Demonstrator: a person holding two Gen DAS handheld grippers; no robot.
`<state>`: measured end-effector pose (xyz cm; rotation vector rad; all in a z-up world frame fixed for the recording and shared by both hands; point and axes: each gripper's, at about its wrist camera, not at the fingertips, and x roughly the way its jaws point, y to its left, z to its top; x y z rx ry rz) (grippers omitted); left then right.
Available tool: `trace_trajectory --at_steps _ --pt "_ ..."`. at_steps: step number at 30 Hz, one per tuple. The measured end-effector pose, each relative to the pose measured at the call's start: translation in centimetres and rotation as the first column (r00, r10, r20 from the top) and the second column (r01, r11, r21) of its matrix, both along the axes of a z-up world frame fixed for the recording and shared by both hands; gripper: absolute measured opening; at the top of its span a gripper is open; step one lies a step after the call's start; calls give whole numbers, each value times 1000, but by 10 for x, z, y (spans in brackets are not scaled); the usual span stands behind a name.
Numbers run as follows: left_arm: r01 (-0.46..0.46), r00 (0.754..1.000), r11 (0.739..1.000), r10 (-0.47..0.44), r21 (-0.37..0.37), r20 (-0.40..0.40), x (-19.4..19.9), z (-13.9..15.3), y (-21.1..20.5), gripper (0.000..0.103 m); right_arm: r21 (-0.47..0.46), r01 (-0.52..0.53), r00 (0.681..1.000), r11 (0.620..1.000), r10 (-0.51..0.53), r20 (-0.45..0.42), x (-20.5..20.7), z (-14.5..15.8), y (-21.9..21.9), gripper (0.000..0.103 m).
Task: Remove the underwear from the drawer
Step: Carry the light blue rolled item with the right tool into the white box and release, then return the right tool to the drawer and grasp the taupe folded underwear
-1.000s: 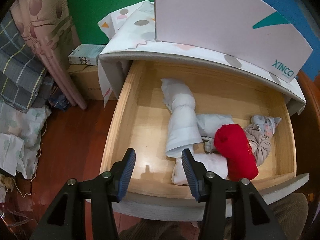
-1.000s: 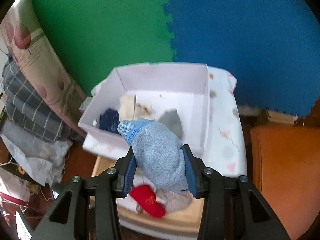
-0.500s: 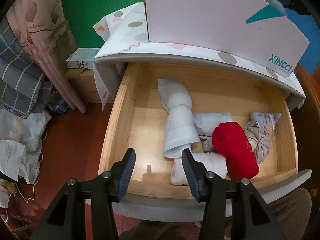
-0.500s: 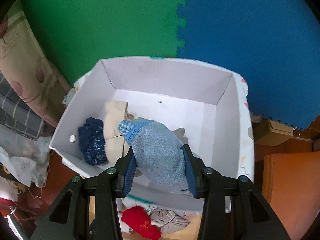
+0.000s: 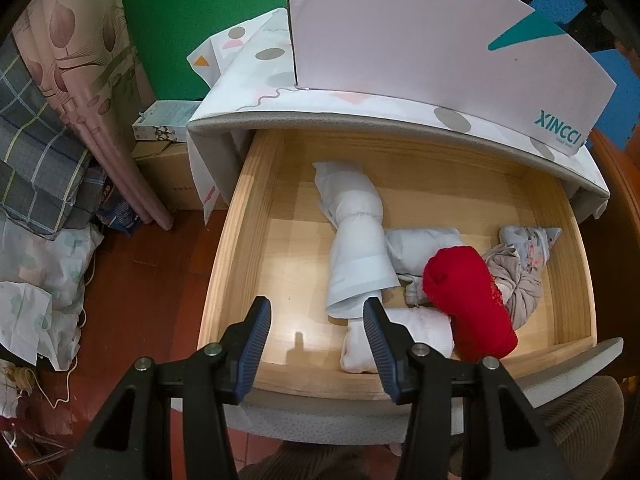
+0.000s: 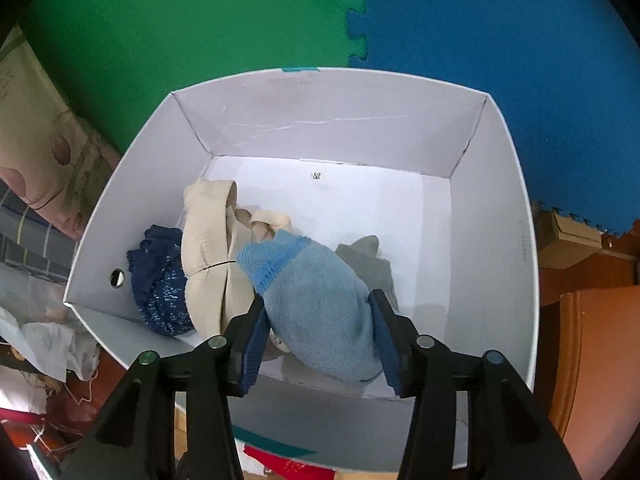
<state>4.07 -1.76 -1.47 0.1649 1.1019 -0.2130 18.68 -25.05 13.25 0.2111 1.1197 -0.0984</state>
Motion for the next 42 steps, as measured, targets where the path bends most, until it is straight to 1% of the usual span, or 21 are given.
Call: trace_trajectory --at_steps 3,7,10,12,14,18,24,28,30,33,39,42 --pt "-2 1000 1000 2 2 -5 1 -1 0 49 -4 -9 999 1000 9 36 -11 18 -1 52" --pt "-10 1000 1000 10 7 -8 1 -1 2 49 -3 -43 997 999 43 65 -42 42 0 52" --pt "-22 1000 1000 22 16 -21 3 -3 3 49 -7 -69 996 998 69 57 -71 47 2 52" --pt "-28 999 999 29 25 -35 5 -6 3 49 0 -83 996 997 83 44 -87 44 1 52" --pt "-34 999 999 35 26 -40 5 -6 4 49 39 -91 996 995 90 29 -108 38 -5 52" --pt "-39 998 999 40 15 -44 5 -6 7 49 71 -82 996 994 83 -16 -137 18 -16 52" --pt "-53 997 999 53 5 -64 8 -9 11 49 70 -74 989 995 82 -126 -156 -34 -23 52" --pt "-57 996 998 57 2 -65 8 -9 12 49 80 -97 975 992 111 -191 -159 -72 -15 52" --pt "-60 996 998 59 0 -63 8 -9 12 49 115 -104 967 988 128 -222 -158 -90 -12 52" --pt "-59 996 998 59 2 -65 7 -9 12 49 142 -111 956 984 145 -257 -157 -111 -6 52" --pt "-57 996 998 56 -8 -71 8 -10 13 49 125 -172 928 977 203 -314 -145 -143 10 52" --pt "-58 996 998 57 -15 -72 8 -10 14 49 90 -205 910 975 223 -349 -138 -158 19 52"
